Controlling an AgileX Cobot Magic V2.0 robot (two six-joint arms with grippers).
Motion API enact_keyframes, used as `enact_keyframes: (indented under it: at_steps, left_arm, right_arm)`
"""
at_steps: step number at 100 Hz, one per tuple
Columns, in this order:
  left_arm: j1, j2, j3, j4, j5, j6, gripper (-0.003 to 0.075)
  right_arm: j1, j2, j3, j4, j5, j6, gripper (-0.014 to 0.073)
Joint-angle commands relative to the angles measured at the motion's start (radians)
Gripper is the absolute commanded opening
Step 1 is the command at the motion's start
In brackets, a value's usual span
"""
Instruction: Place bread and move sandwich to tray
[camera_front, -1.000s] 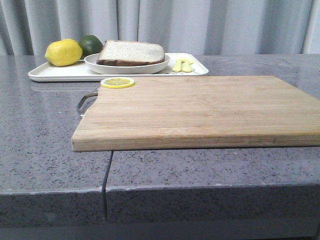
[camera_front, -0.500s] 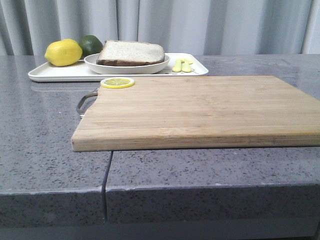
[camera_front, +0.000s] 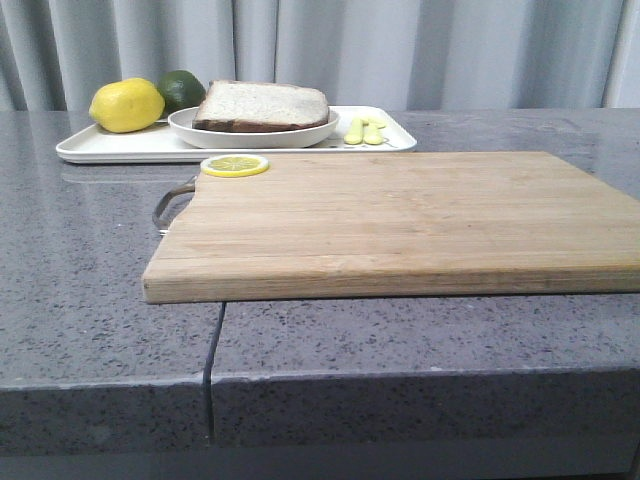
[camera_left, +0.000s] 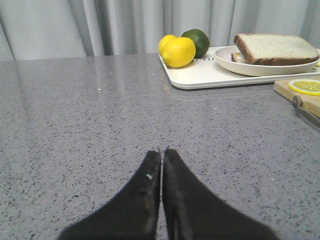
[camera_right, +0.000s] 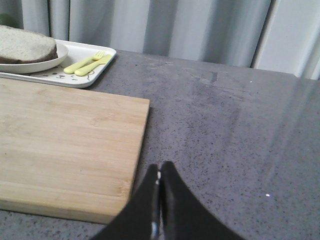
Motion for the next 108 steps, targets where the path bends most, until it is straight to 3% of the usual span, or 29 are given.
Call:
enact_keyframes:
  at_steps: [1, 28, 108]
  left_arm:
    - [0.002, -0.031, 0.017, -0.009, -0.089, -0.003, -0.0019]
    - [0.002, -0.031, 0.017, -0.009, -0.089, -0.003, -0.002]
    - [0.002, -0.031, 0.017, -0.009, -0.089, -0.003, -0.0019]
  right_arm:
    - [-0.005, -0.045, 0.026, -0.012, -0.095, 0.002, -0.0067]
    - [-0.005, -0.102, 0.157, -0.012, -0.174, 0.002, -0.0067]
    - [-0.005, -0.102, 0.156, -0.012, -0.177, 0.002, -0.0067]
